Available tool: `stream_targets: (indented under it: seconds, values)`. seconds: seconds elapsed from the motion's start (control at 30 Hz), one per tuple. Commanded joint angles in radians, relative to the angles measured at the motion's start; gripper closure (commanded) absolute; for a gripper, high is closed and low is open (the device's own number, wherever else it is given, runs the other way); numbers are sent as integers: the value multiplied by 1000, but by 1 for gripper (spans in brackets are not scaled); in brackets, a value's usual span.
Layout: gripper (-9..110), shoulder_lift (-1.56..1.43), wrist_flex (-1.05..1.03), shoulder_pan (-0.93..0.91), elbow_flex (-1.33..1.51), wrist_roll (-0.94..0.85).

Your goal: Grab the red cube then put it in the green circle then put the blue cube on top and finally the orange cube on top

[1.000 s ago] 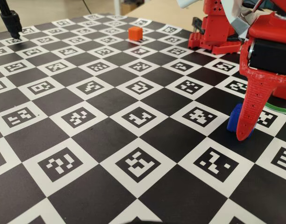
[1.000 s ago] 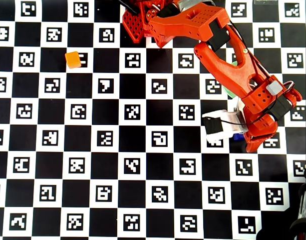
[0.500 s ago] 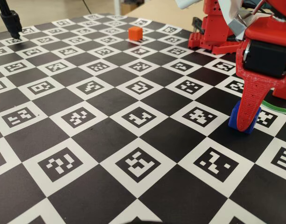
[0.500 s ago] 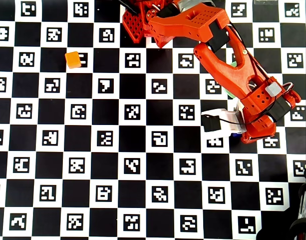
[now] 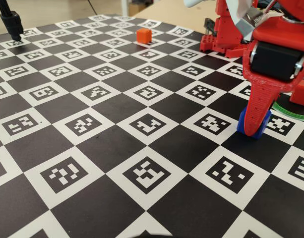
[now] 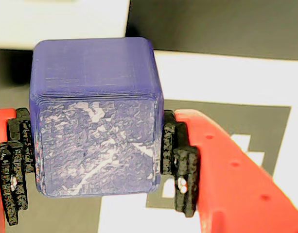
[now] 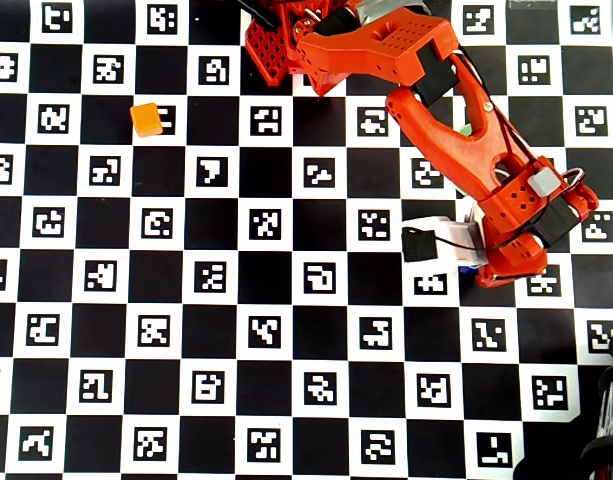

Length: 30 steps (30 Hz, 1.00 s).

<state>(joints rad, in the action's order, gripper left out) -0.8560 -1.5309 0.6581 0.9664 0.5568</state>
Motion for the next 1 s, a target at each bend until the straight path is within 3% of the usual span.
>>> stream_targets:
  seconds: [0.0,0.47,0.97]
  values:
    - [101,-204,-25,-11,0,14]
    - [101,-561,-26,-3,276,64]
    - [101,-864,-160,64,414,143]
